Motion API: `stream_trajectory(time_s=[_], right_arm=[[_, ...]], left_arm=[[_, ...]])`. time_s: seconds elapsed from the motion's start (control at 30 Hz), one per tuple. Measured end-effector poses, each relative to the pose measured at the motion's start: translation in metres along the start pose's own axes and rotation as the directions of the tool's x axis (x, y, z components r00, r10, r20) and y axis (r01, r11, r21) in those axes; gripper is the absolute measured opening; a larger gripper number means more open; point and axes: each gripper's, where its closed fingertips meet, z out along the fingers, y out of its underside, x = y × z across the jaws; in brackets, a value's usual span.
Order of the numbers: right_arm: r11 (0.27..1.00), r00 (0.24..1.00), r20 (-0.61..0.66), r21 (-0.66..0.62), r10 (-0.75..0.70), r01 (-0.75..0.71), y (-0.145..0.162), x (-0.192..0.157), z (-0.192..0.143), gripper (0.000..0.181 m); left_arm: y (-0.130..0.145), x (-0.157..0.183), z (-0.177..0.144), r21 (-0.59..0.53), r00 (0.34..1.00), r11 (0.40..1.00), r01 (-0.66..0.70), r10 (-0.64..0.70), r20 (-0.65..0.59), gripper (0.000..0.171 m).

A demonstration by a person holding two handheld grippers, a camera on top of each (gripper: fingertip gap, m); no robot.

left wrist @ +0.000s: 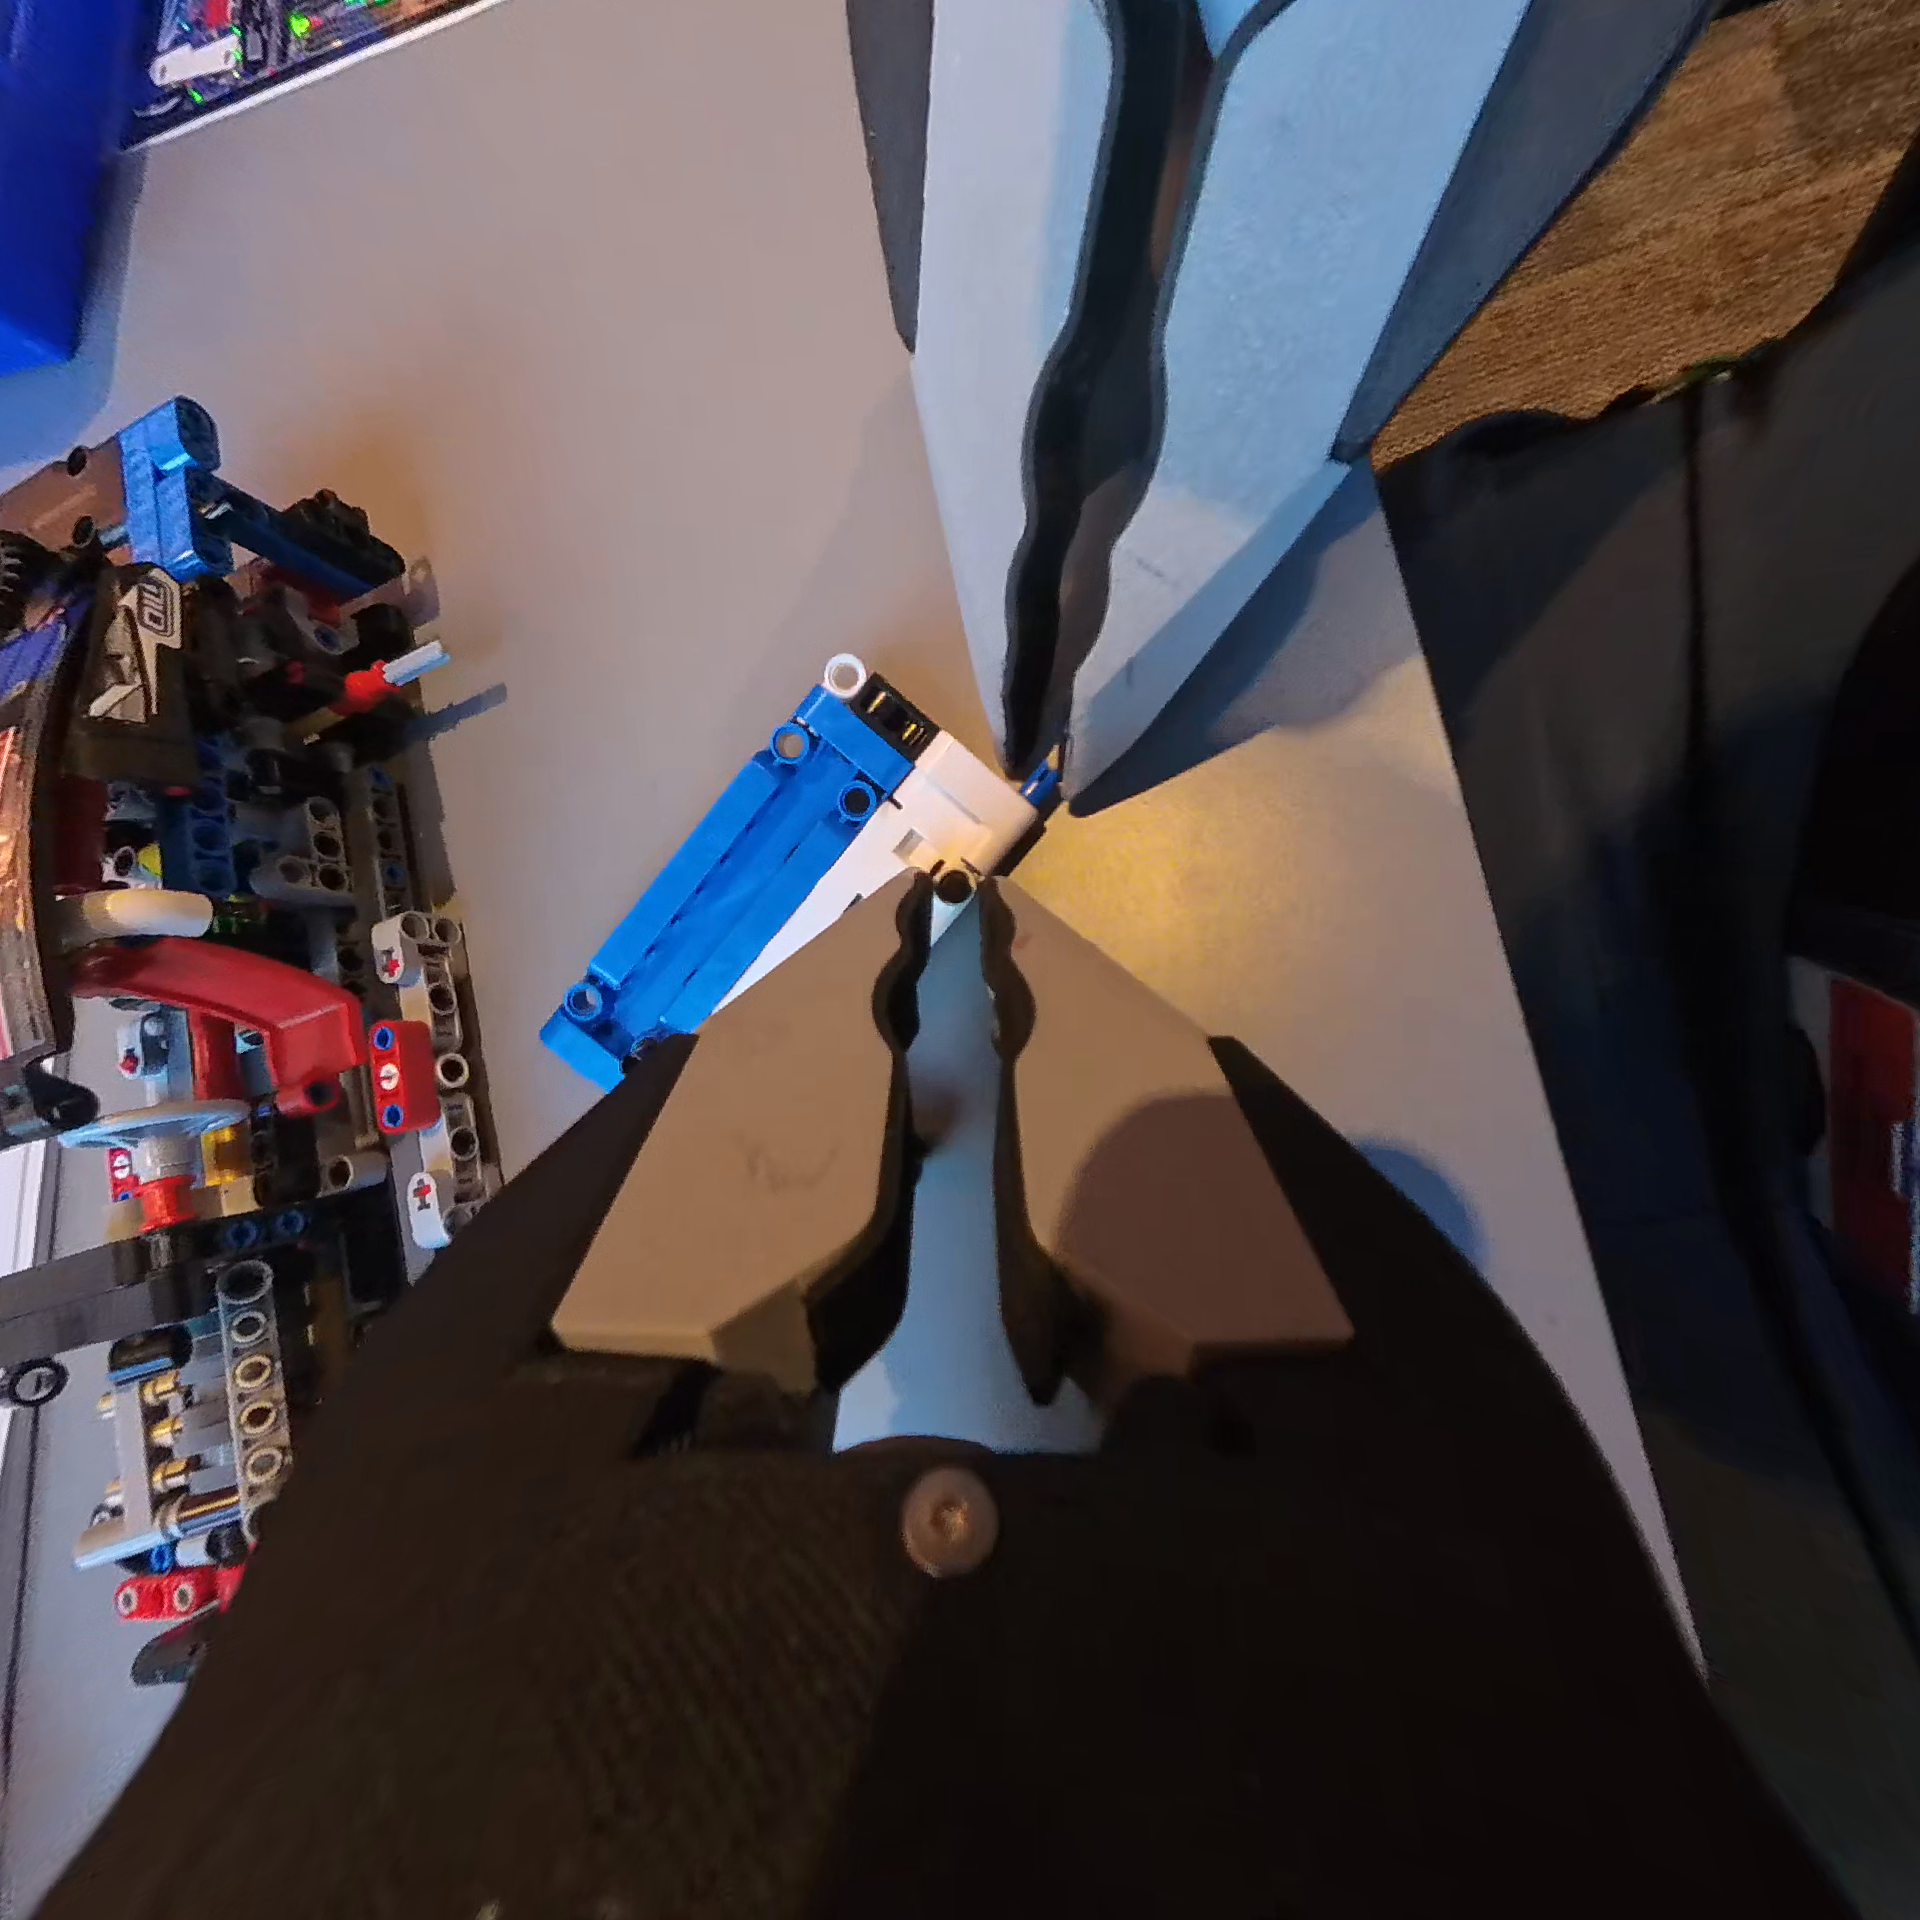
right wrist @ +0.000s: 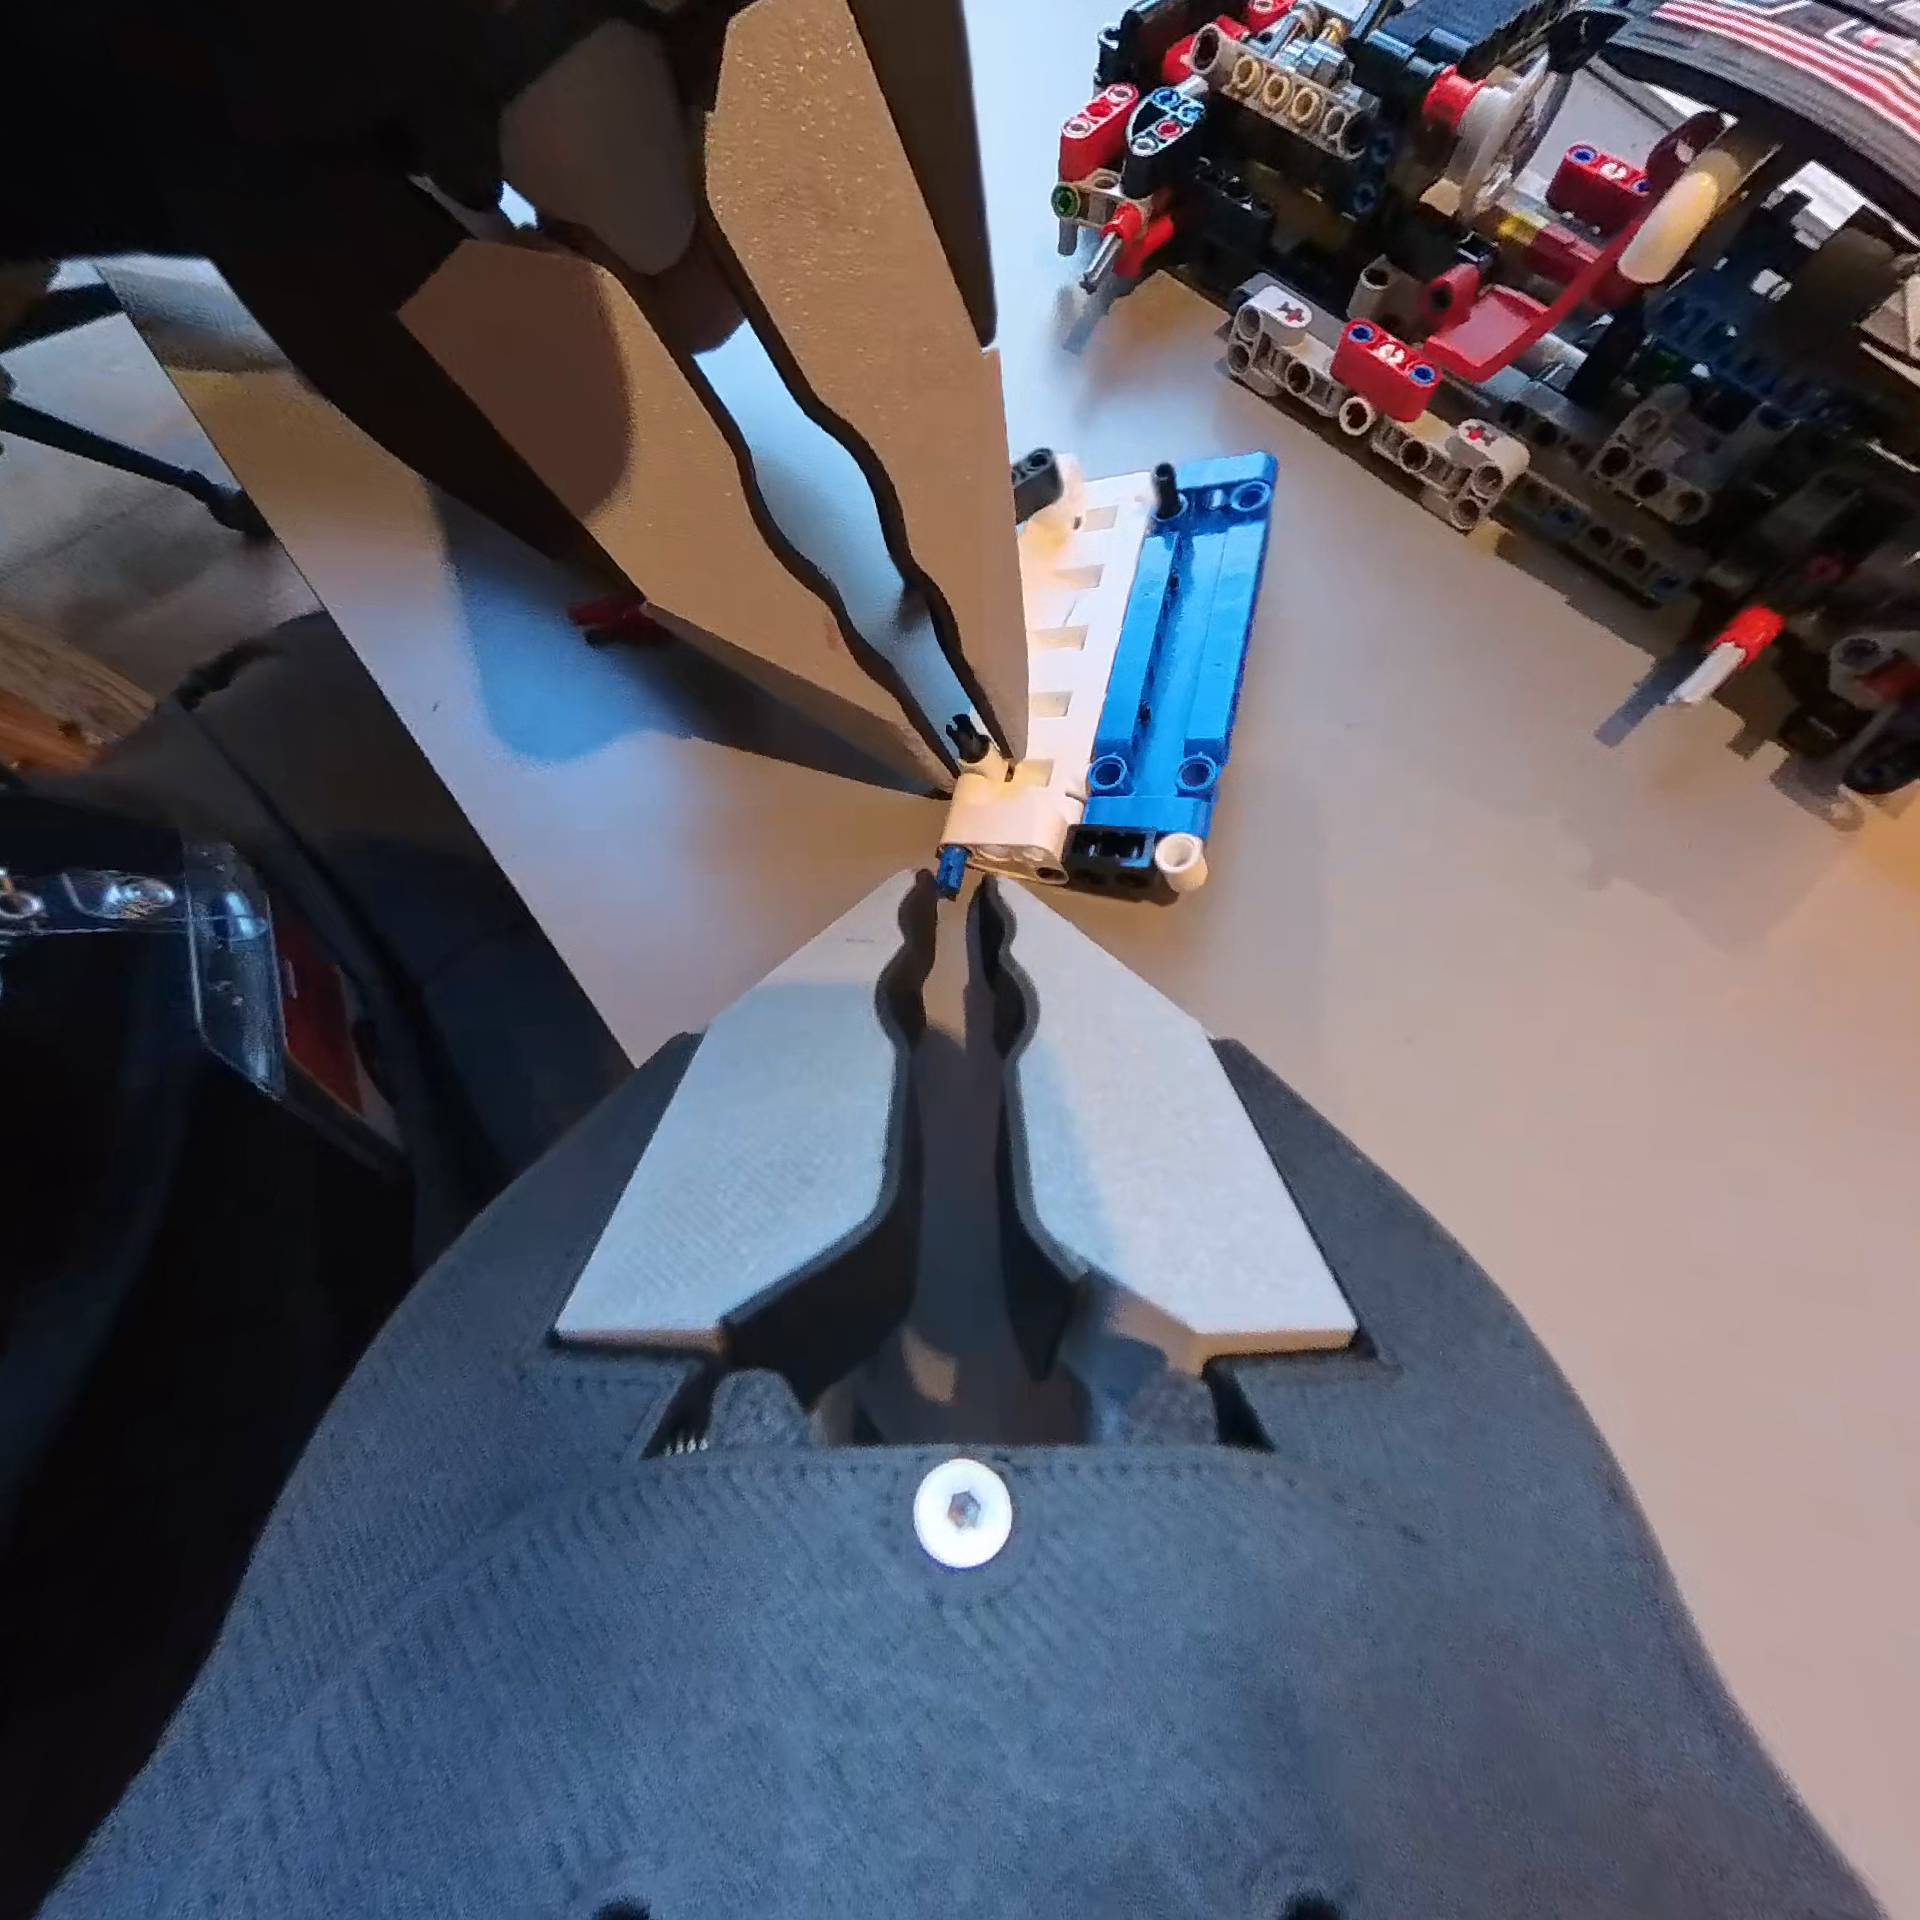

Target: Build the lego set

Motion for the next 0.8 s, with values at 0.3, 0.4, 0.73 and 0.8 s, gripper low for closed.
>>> stream_trajectory(time_s=[0.3, 0.4, 0.73, 0.8], right_arm=[[1.0, 0.998, -0.057, -0.012, -0.016, 0.016, 0.0021, -0.0003, -0.0007, 0.002], [0.998, 0.997, -0.054, -0.037, -0.056, 0.054, 0.004, -0.0003, -0.0024, 0.001], [0.978, 0.978, -0.074, -0.094, -0.194, 0.187, 0.0059, 0.0003, -0.0031, 0.001], [0.975, 0.975, -0.078, -0.096, -0.21, 0.202, 0.0062, 0.0002, -0.0034, 0.002]], left_arm=[[-0.0029, 0.0007, 0.002, 0.038, 1.0, 0.999, 0.006, -0.006, 0.006, 0.006], [-0.0045, 0.0022, 0.0027, 0.054, 1.0, 0.999, 0.004, -0.005, 0.01, 0.006], [-0.0052, 0.0023, 0.0031, 0.069, 1.0, 0.997, 0.021, -0.023, 0.017, 0.006], [-0.0054, 0.0024, 0.0032, 0.068, 1.0, 0.997, 0.023, -0.024, 0.018, 0.006]])
